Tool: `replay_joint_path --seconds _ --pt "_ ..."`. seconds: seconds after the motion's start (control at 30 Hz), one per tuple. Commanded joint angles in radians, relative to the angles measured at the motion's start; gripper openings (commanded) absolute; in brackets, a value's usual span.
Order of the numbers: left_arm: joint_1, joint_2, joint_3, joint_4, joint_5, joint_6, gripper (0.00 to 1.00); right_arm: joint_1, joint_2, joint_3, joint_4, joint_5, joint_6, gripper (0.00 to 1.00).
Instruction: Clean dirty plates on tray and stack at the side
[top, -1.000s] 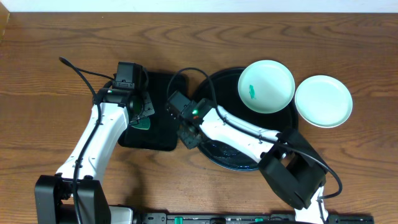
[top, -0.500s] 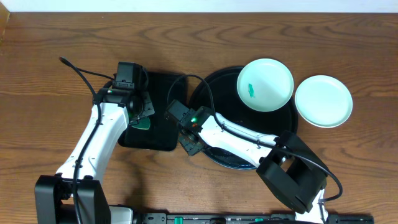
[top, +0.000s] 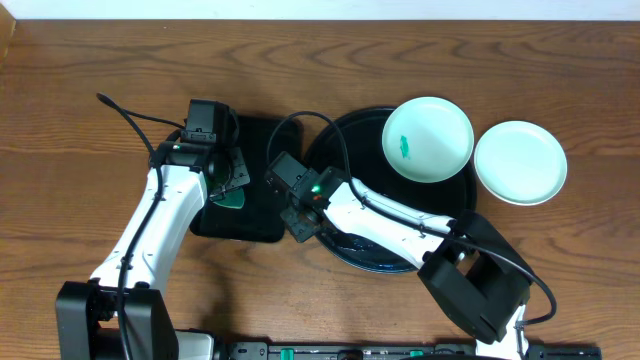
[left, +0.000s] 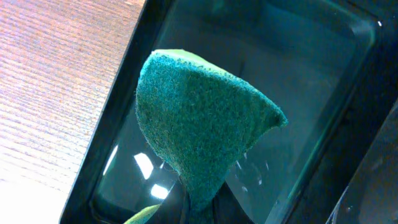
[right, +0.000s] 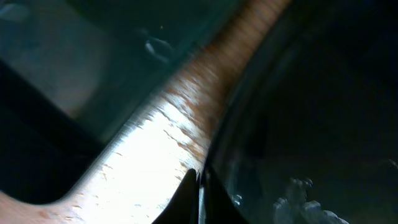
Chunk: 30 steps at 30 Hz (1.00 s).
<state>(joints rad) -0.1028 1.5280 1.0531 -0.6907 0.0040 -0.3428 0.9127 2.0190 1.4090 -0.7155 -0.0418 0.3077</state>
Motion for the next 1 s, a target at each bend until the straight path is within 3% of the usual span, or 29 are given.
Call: replay_joint_path --seconds 0.0,0.1,0.23,0.43,0.67,0.73,0.87,0.9,0.97 --pt "0.0 -0.005 -0.004 0.004 0.012 -0.006 0.07 0.013 0.01 -0.009 0.006 -0.113 -0.008 0.01" --pt "0.0 -0.005 -0.004 0.004 0.012 -0.006 0.07 0.013 0.01 -0.009 0.005 -0.113 -0.008 0.01" --pt "0.0 -0.005 -0.004 0.004 0.012 -0.006 0.07 0.003 -0.009 0.003 0.001 -0.113 -0.009 0.17" --pt "0.0 -0.005 -0.004 0.004 0.011 -0.006 0.08 -0.05 -0.099 0.077 -0.042 -0.117 -0.006 0.27" --pt "0.0 -0.005 -0.004 0.004 0.011 -0.005 0.07 -0.101 -0.176 0.081 -0.014 -0.117 0.092 0.77" --pt "0.0 -0.005 -0.004 0.004 0.012 0.011 0.07 -0.112 -0.165 0.08 -0.004 -0.117 0.14 0.99" --pt "0.0 -0.005 -0.004 0.004 0.012 0.018 0.08 -0.114 -0.127 0.08 0.048 -0.117 0.194 0.99" --pt "0.0 -0.005 -0.004 0.004 0.012 0.017 0.08 -0.112 -0.114 0.08 0.069 -0.117 0.205 0.95" --pt "0.0 -0.005 -0.004 0.004 0.012 0.017 0.07 -0.106 -0.087 0.08 0.111 -0.108 0.222 0.76"
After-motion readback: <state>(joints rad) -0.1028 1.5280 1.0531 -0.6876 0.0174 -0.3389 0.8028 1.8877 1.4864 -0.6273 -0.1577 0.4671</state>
